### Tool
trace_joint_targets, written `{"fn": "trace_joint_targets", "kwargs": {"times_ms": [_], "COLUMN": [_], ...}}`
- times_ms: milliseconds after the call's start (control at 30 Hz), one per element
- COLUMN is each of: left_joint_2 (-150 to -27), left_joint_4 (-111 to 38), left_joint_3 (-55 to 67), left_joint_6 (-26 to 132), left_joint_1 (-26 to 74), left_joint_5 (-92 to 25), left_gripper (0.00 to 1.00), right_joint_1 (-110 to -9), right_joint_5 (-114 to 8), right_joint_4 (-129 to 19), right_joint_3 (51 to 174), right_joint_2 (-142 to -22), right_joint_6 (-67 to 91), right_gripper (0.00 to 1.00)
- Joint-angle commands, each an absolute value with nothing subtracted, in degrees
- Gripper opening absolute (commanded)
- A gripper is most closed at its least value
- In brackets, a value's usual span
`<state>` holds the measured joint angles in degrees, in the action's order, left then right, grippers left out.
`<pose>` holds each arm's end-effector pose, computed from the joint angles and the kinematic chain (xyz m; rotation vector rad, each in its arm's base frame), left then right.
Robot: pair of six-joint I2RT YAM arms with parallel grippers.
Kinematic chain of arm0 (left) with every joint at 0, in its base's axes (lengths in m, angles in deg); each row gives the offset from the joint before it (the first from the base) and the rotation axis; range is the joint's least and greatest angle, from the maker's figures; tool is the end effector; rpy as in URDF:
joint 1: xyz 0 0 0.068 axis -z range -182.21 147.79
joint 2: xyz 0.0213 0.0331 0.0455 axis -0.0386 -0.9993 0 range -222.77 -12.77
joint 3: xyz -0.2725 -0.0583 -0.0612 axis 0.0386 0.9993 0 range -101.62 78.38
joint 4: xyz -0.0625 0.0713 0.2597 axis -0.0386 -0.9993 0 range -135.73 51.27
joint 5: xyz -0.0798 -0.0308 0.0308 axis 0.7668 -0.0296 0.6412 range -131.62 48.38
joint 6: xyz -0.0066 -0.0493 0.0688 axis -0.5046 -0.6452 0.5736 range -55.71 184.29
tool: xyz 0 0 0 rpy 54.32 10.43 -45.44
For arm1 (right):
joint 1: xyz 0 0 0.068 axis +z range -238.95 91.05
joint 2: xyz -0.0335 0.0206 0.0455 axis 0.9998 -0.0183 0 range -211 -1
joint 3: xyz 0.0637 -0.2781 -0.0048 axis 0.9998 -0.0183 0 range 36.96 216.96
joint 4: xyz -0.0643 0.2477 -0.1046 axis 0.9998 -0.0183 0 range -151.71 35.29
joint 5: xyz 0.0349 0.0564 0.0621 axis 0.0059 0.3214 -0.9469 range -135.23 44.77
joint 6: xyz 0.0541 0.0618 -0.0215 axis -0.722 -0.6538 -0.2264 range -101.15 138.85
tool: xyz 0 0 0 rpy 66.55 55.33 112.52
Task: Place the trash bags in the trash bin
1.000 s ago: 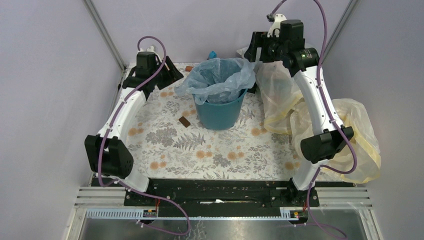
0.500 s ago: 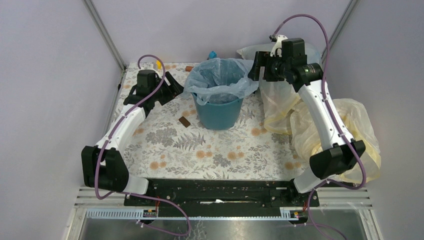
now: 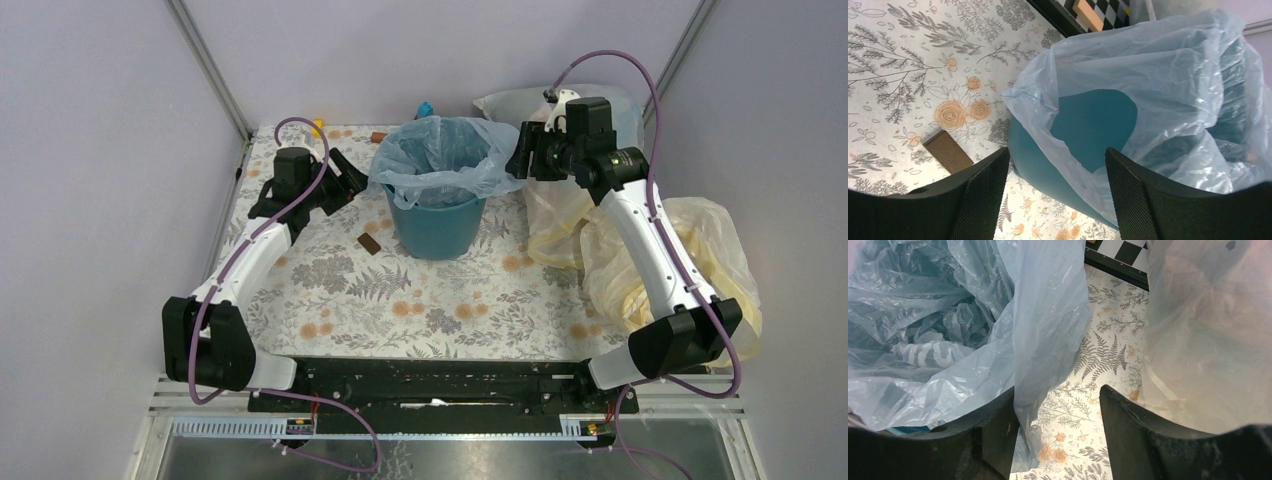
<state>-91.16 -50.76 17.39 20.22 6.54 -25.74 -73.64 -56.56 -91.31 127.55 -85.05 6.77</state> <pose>0.3510 -0.0745 0.2923 -0.4897 2.1206 -0.8346 0.3539 0.1122 0.4046 -0.1810 2.1151 0.4935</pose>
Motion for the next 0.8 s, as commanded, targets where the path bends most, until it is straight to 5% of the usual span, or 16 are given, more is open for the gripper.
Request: {"fn": "trace_joint_targets", "kwargs": {"times_ms": [0, 233, 467, 533, 767], "left_joint_2": [-89.0, -90.5, -91.7, -90.6, -86.1], "left_joint_4": [-44.0, -40.2, -36.6, -37.3, -38.5], "left_joint_3": [18.9, 20.0, 21.0, 21.3, 25.2], "left_joint_6": [17.8, 15.8, 15.2, 15.9, 17.4], "left_joint_1": [6.2, 6.2, 6.2, 6.2, 6.2], "left_joint_5": [-25.1, -23.4, -20.5, -21.3, -22.9], "left_gripper": [0.71, 0.49, 0.03, 0.00, 0.00], "right_joint_1": [-73.6, -73.6, -73.6, -73.6, -73.6], "right_joint_5": [-57.6, -58.4, -64.6, -65.3, -66.2], "right_joint_4": [-87.6, -85.9, -78.8, -77.9, -70.3], "right_joint_3": [124.8, 120.4, 111.6, 110.1, 99.7], "right_joint_2": [-80.7, -77.9, -74.7, -74.2, -72.6], "right_joint_6": [5.5, 4.2, -0.1, -0.5, -4.0], "right_gripper": [0.60, 0.43, 0.08, 0.00, 0.00]}}
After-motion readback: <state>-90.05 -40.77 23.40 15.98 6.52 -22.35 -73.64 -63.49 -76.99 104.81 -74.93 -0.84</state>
